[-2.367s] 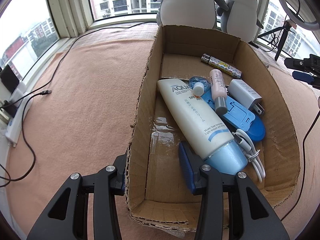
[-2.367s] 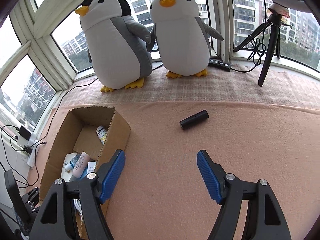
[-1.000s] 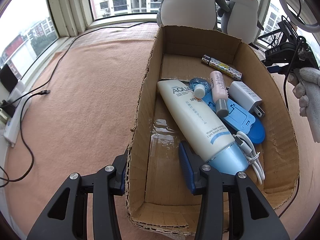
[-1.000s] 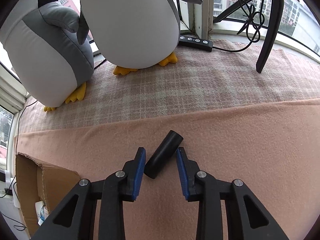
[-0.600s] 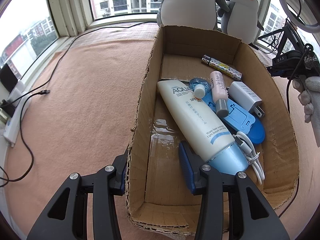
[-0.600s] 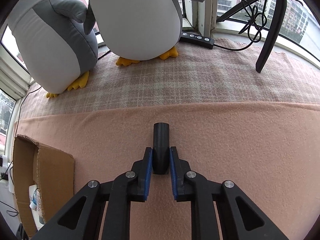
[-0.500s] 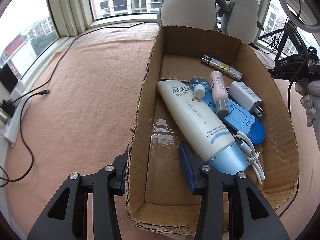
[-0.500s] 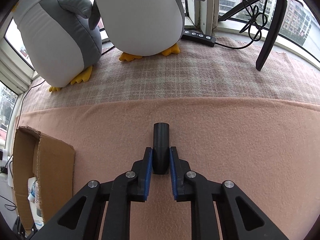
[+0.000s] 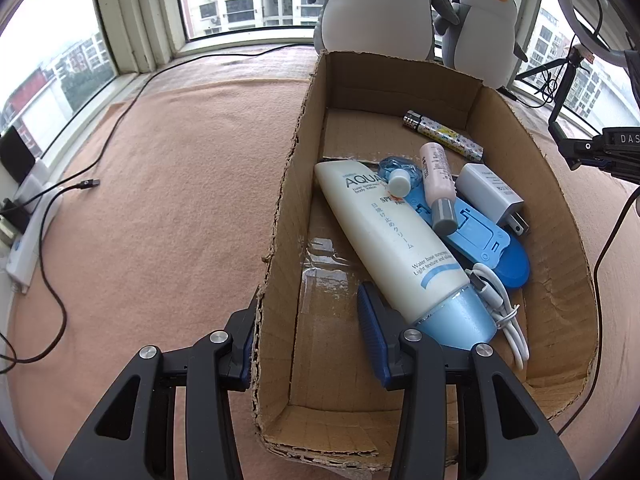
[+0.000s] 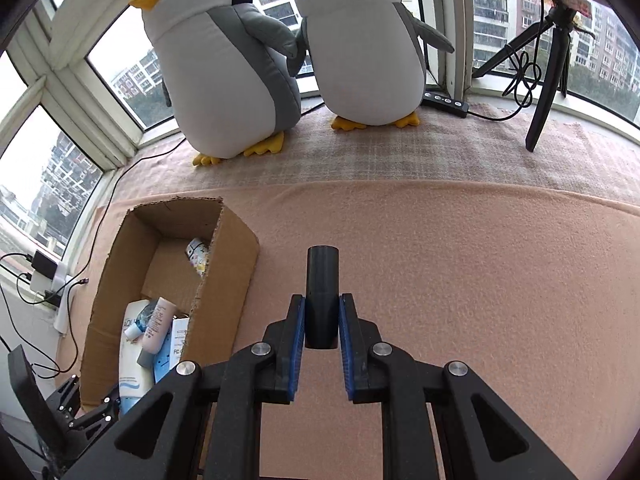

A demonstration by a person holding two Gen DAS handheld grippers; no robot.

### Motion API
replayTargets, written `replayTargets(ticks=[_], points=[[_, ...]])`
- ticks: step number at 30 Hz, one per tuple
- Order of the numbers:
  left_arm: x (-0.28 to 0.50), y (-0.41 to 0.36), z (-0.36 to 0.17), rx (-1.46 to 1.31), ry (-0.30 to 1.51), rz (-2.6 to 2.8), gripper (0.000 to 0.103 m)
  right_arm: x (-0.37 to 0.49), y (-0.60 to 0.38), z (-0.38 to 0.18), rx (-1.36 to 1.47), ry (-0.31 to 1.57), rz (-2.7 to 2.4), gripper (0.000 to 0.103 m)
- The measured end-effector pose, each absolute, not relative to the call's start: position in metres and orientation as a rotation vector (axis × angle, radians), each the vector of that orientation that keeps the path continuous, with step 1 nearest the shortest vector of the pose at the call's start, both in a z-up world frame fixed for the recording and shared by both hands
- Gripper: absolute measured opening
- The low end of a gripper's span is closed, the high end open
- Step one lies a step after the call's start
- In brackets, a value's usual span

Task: Organize rigid objects
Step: 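Carry the black cylinder into the box and release it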

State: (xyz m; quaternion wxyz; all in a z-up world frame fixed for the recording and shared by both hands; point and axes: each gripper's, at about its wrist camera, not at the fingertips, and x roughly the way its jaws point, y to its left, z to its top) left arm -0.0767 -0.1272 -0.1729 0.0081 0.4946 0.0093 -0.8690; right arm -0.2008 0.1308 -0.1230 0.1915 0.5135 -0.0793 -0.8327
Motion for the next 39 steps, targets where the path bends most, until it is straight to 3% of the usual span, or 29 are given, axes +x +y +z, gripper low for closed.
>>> replayTargets(ticks=[11,28,39], points=[[-0.076,-0.128,-0.173,1.544,0.033,-2.717,0.043,-0.172,0.053,-0.083,1.289,-0.125,-2.228,0.015],[-0.077,-0.127,-0.172,1.542,0.042,-2.717,0.043,-0.157,-0.008,-0.096,1.276,0.080,-2.176,0.015],[-0.077,-0.126,-0.172,1.541,0.047,-2.715,0.043,-0.161,-0.012,-0.103,1.288,0.085,-2.148,0.015]])
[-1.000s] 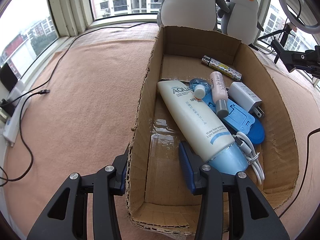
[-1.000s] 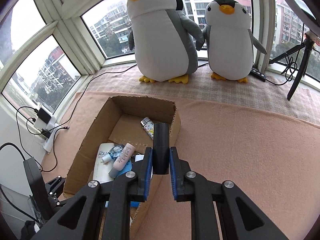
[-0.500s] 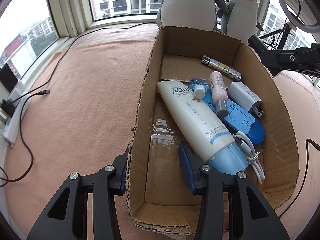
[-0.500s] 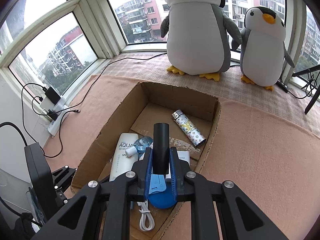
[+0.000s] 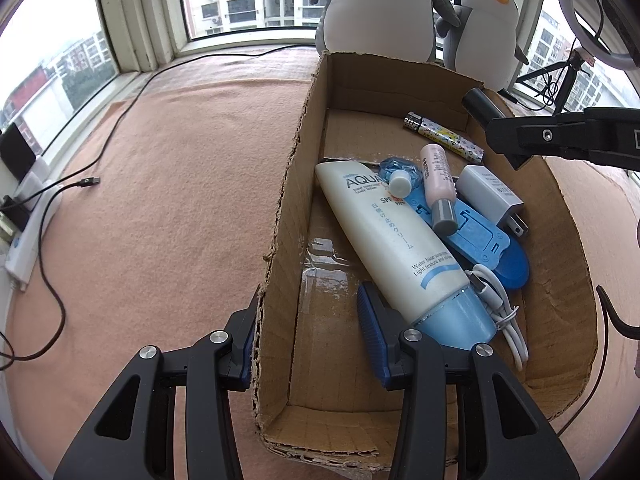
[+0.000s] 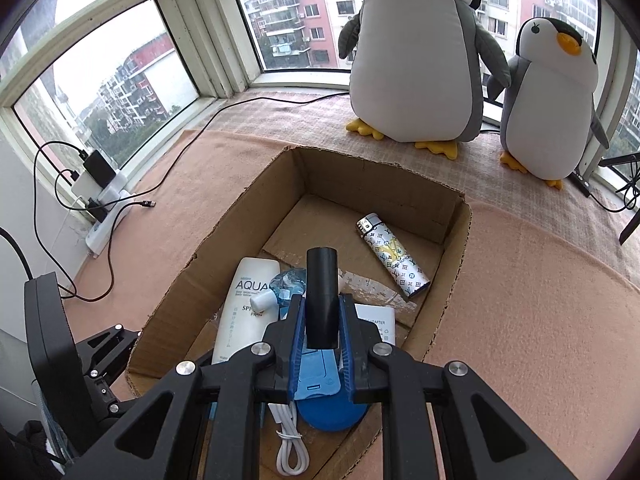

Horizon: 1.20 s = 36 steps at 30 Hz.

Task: Organize rigid objects
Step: 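Carry the black cylinder into the box and release it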

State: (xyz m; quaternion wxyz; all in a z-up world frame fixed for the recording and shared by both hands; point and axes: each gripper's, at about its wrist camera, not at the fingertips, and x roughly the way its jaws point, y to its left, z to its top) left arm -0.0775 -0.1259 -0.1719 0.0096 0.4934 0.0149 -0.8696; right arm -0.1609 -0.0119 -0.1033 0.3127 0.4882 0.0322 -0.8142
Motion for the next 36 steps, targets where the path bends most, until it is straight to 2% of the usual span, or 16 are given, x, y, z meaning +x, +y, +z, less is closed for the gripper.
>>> replayTargets(ticks=[5,6,7,9,12,15,26,30,36], points=[[-0.077,-0.126,-0.172,1.540,0.047,-2.716,0.043,-0.161,-0.014,-0.102,1.281,0.093,-2.146,0.016],[-0.077,-0.126,-0.172,1.540,0.047,-2.716,0.043,-0.161,-0.014,-0.102,1.279,0.094,-2.145,0.021],[-0.077,-0.126,-0.172,1.540,0.048,-2.716,0.043,-0.161,-0.014,-0.102,1.277,0.097,-2.145,0.033],[-0.077,-0.126,-0.172,1.540,0.048,-2.716,0.043,-0.160,-0.015,-0.101,1.267,0.102,-2.142,0.051],[-0.077,-0.126,-0.172,1.540,0.047,-2.716,0.043,-0.158,-0.014,-0.099,1.254,0.108,-2.144,0.053],[-0.077,-0.126,-0.172,1.540,0.047,-2.716,0.043,-0.157,-0.013,-0.098,1.250,0.102,-2.154,0.063],[-0.078,-0.127,-0.172,1.542,0.048,-2.715,0.043,-0.152,0.004,-0.093,1.253,0.063,-2.175,0.064],[-0.079,-0.130,-0.173,1.542,0.037,-2.707,0.048,-0.146,0.012,-0.088,1.247,0.054,-2.184,0.064],[-0.080,-0.130,-0.169,1.542,0.013,-2.702,0.049,-0.139,0.026,-0.083,1.240,0.040,-2.202,0.064]])
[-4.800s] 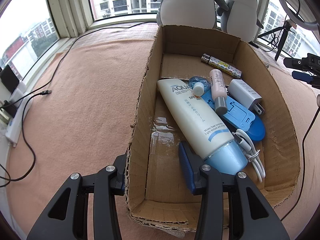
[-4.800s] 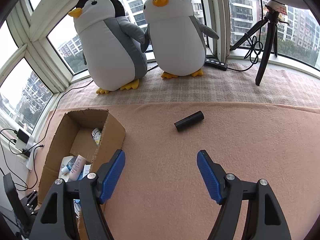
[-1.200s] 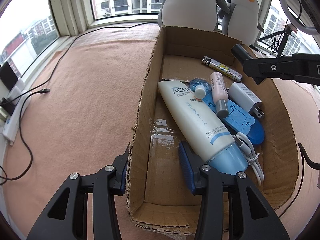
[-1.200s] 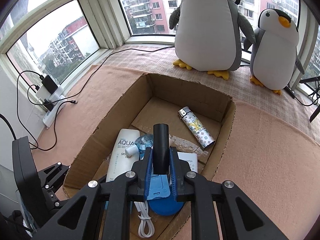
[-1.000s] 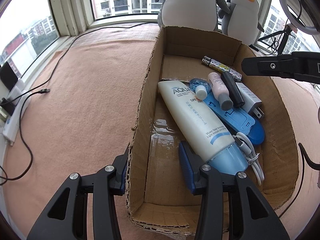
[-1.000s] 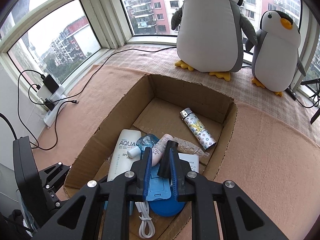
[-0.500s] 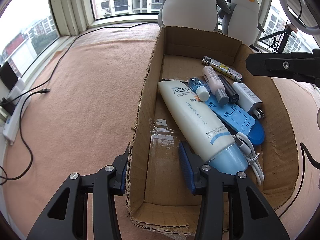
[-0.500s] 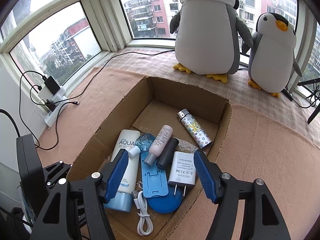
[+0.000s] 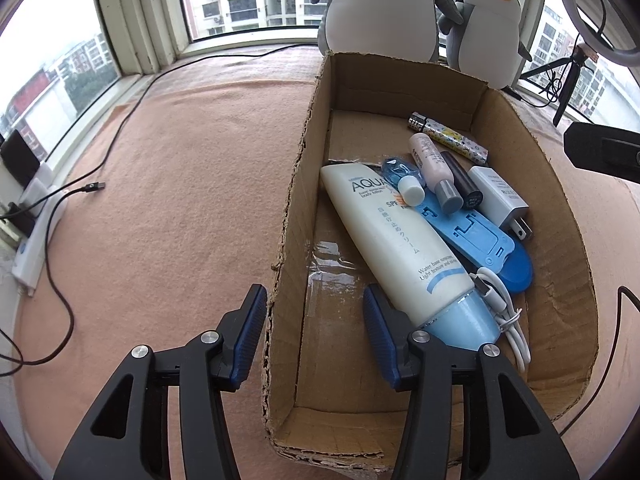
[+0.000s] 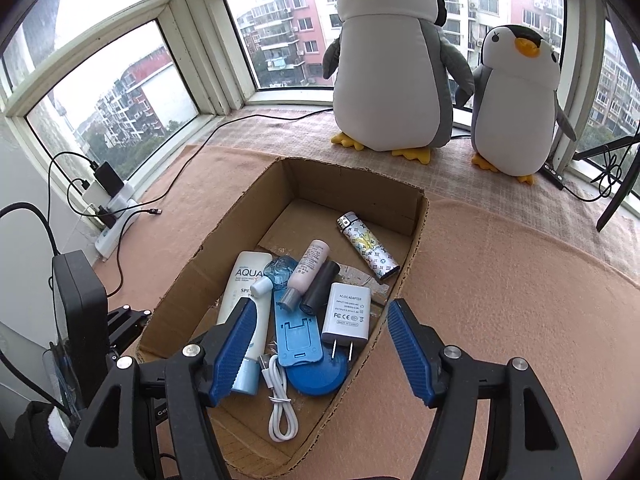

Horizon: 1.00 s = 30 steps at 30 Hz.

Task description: Organize rigid objects

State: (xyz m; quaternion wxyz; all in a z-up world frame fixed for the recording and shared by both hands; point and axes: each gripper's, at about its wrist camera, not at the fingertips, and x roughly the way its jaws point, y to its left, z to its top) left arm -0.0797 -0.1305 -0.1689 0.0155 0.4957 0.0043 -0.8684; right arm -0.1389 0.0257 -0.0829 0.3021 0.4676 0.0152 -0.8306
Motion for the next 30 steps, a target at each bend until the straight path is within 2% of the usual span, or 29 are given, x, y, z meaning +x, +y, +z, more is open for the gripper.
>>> replayTargets(ticks=[4,8,17,23,25,30], points=[[-0.078,-0.130,-0.159,1.504,-0.004,-2.713,0.054,-0.132,0.034,-0.077,1.229,0.039,-2.226,0.064],[-0.071,-0.129,-0.143,1.460,-0.015,-2.737,0.064,-0.124,0.045,-0.071,1.218,0.017,-2.240,0.065],[-0.053,-0.124,-0.107,1.366,-0.010,-2.796,0.071,-0.103,0.072,-0.048,1.175,-0.035,-2.289,0.070],[-0.037,-0.114,-0.081,1.326,-0.031,-2.843,0.073,-0.084,0.091,-0.025,1.145,-0.040,-2.336,0.072],[-0.031,-0.111,-0.070,1.295,-0.043,-2.864,0.080,-0.076,0.097,-0.015,1.122,-0.034,-2.361,0.077],[-0.020,-0.104,-0.045,1.223,-0.067,-2.910,0.080,-0.058,0.110,0.007,1.056,-0.034,-2.432,0.081]])
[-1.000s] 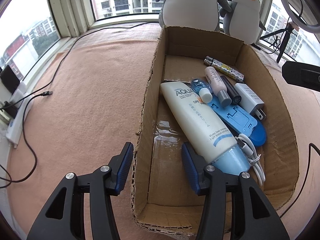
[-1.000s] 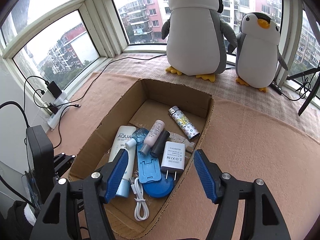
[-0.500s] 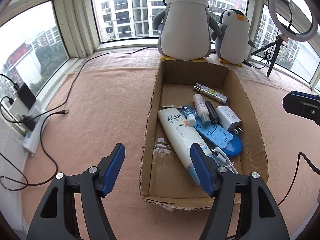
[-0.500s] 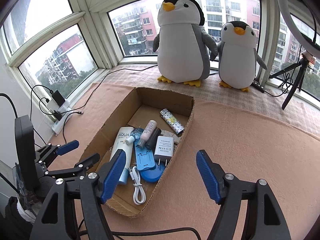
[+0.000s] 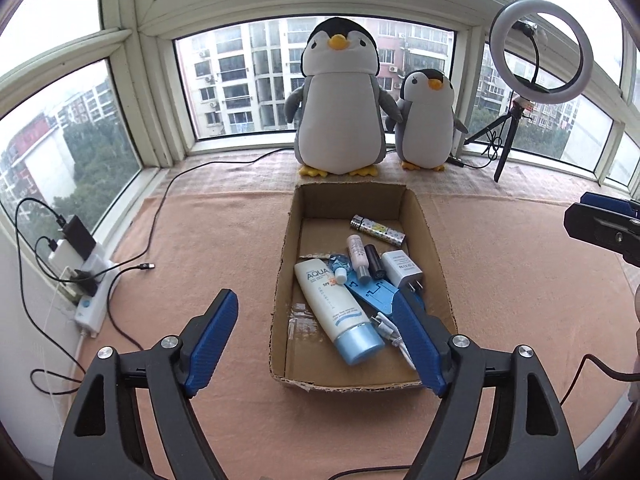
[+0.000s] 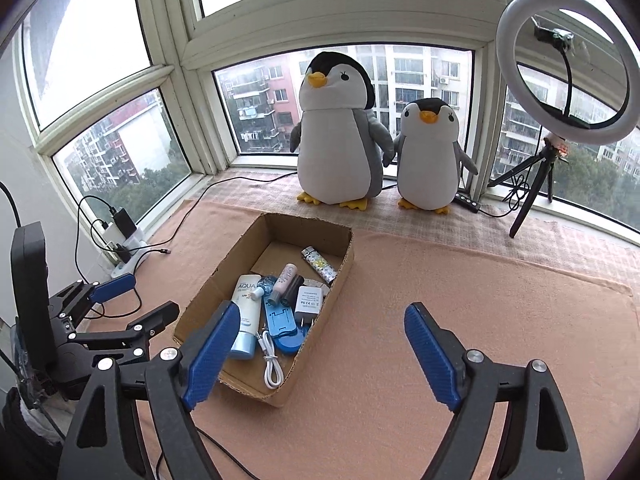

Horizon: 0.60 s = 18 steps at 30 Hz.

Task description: Organize rigid objects

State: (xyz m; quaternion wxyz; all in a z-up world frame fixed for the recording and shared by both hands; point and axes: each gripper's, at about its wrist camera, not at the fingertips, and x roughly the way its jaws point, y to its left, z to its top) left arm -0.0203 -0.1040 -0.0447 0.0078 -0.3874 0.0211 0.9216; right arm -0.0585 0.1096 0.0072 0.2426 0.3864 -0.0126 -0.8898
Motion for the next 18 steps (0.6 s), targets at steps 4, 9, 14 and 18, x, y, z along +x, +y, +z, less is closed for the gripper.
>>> replayTargets(ticks=[4,9,14,18], points=[[-0.014,-0.098,-0.034,-1.173,0.087,2.891,0.080,-0.048,0.114,0.014,1.024,-0.042,-2.489,0.084],[-0.007,-0.095,-0.033,-1.171,0.081,2.893,0.080,-0.042,0.113,0.008,1.016,-0.028,-2.565,0.087],[-0.002,-0.096,-0.033,-1.174,0.073,2.910,0.080,-0.037,0.114,-0.003,1.055,-0.049,-2.603,0.087],[0.000,-0.095,-0.035,-1.189,0.074,2.915,0.080,-0.031,0.114,-0.010,1.070,-0.041,-2.629,0.087]])
